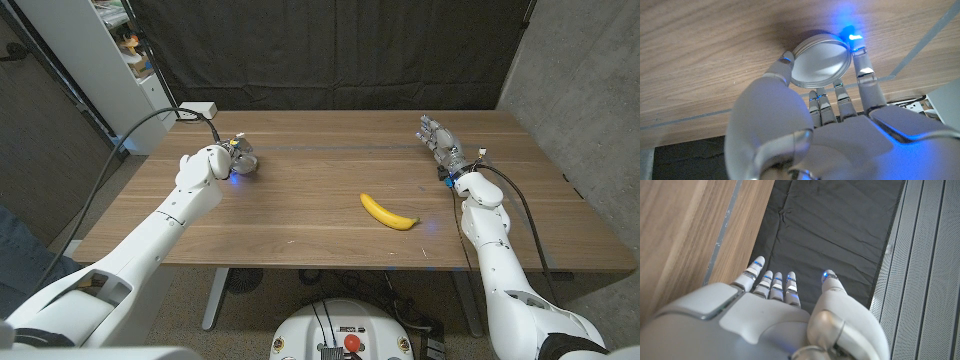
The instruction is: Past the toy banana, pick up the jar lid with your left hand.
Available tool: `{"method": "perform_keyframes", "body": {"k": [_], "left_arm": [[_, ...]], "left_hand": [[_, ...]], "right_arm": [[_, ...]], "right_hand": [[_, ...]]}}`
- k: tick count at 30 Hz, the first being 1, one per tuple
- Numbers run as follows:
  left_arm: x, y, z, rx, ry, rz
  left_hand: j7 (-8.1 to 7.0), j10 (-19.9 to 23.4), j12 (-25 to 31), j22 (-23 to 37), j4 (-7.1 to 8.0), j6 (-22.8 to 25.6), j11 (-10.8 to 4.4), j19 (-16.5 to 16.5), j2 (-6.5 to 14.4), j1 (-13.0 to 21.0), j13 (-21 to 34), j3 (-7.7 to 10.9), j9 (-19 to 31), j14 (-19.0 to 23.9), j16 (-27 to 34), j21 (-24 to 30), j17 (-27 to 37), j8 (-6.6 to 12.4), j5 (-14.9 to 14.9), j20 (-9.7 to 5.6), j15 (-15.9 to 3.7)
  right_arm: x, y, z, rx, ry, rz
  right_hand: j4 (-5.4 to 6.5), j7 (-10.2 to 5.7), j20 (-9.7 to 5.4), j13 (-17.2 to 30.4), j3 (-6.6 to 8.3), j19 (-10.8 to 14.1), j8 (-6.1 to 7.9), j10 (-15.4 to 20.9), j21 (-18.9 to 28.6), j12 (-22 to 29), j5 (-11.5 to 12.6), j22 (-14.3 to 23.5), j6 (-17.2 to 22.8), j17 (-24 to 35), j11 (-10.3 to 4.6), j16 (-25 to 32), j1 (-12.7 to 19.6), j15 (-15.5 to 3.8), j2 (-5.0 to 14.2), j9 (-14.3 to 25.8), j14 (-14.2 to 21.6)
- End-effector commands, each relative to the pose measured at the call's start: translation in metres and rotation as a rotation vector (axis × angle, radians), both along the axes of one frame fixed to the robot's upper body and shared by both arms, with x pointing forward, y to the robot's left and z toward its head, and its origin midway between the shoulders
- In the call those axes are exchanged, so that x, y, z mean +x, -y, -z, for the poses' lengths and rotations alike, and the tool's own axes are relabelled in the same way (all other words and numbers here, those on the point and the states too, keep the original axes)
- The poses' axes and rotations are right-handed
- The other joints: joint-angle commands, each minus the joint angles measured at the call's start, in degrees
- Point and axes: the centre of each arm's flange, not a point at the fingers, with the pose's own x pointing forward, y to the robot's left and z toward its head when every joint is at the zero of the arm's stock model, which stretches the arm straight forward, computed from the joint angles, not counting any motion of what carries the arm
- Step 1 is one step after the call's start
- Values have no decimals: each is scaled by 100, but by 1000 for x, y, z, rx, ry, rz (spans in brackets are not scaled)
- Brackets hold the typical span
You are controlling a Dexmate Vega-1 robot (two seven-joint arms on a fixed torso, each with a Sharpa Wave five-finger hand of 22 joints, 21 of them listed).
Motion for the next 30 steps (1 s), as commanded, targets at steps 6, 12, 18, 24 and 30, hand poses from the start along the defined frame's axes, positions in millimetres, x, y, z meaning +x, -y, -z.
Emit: {"method": "perform_keyframes", "body": {"k": [6, 12, 18, 24, 30], "left_arm": [[-9, 4, -10, 4, 28, 11], [-17, 3, -15, 12, 34, 7], [-24, 1, -19, 18, 43, 1], [-30, 0, -26, 28, 56, 1], [-35, 1, -34, 40, 74, 3]], "left_hand": [[27, 62, 32, 1, 27, 72, -15, 8, 527, 517, 30, 52, 31, 406, 242, 57, 722, 30, 41, -35, -340], [36, 66, 34, 0, 35, 91, -14, -3, 528, 507, 41, 49, 33, 419, 231, 64, 727, 32, 48, -41, -336], [38, 72, 37, -1, 38, 103, -21, -18, 522, 497, 57, 47, 35, 438, 222, 75, 738, 29, 60, -45, -334], [24, 97, 46, -2, 41, 121, 0, -26, 516, 487, 70, 43, 36, 456, 214, 85, 747, 30, 69, -53, -345], [34, 106, 48, -3, 38, 141, -19, -41, 514, 486, 82, 43, 37, 478, 209, 94, 757, 31, 79, -70, -344]], "right_arm": [[-3, 2, -4, -3, 10, 5], [-2, 1, -5, -7, 12, 2], [-2, 0, -6, -5, 12, 0], [-1, -1, -6, -2, 12, -3], [-2, -2, -8, 1, 15, -3]], "right_hand": [[7, 4, 31, 32, 8, 0, 4, 56, 41, 46, 34, 30, 45, 14, -1, 19, -10, 10, -51, 32, 58], [9, 8, 34, 32, 9, 2, 8, 61, 41, 47, 34, 30, 60, 15, 7, 21, -13, 5, -51, 33, 68], [9, 7, 34, 32, 10, 4, 7, 68, 41, 48, 35, 30, 63, 15, 9, 24, -16, 8, -53, 33, 83], [6, 5, 31, 32, 14, 9, 8, 75, 42, 49, 35, 30, 71, 14, 13, 25, -12, 6, -55, 33, 94], [7, 8, 29, 32, 16, 11, 9, 85, 42, 51, 35, 30, 78, 15, 14, 28, -15, 14, -54, 33, 107]]}}
